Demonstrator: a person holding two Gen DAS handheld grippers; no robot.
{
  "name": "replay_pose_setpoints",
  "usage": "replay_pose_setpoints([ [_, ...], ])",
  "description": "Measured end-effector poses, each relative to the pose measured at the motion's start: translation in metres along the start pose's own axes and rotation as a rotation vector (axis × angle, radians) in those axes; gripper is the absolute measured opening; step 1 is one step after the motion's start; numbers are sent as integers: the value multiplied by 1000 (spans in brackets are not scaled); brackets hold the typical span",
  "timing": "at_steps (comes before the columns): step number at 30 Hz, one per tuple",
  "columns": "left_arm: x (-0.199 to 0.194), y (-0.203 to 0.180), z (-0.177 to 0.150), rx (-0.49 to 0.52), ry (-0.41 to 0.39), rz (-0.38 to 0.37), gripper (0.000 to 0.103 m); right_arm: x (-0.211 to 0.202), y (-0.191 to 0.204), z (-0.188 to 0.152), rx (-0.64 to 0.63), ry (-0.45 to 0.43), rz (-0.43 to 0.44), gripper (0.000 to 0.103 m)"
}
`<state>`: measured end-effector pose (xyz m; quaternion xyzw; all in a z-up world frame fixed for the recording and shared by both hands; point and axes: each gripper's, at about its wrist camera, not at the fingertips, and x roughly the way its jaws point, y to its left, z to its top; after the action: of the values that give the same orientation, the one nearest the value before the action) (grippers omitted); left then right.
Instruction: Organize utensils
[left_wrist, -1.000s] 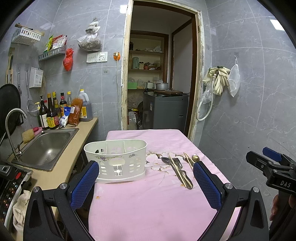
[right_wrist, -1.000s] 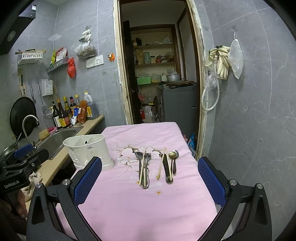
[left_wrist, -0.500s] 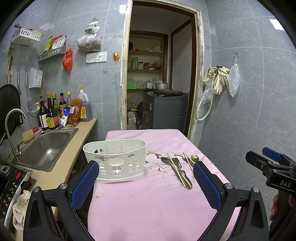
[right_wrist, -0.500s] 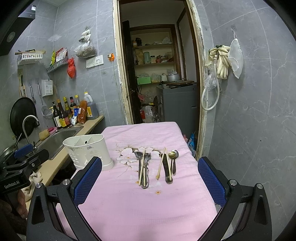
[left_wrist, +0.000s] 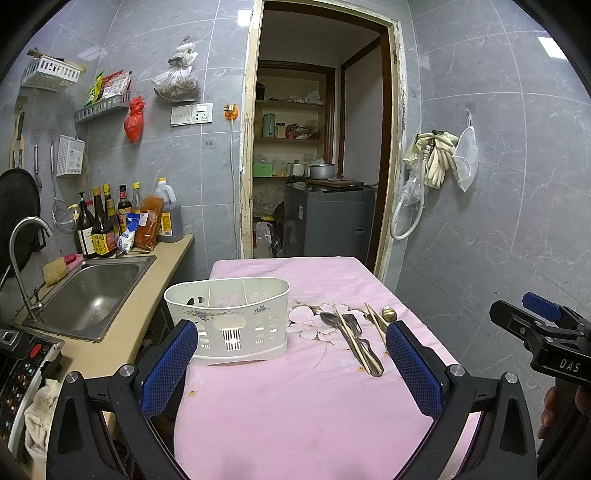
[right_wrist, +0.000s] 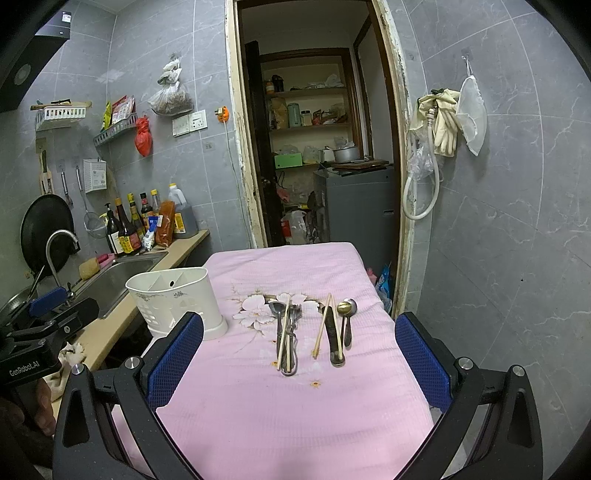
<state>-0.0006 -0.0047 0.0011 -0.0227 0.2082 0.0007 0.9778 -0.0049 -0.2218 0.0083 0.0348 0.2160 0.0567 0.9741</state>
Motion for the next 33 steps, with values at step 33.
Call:
replay_pose_setpoints([
  [33, 56, -38, 43, 28, -140, -18, 103, 38, -43, 43, 0, -75, 6, 102],
])
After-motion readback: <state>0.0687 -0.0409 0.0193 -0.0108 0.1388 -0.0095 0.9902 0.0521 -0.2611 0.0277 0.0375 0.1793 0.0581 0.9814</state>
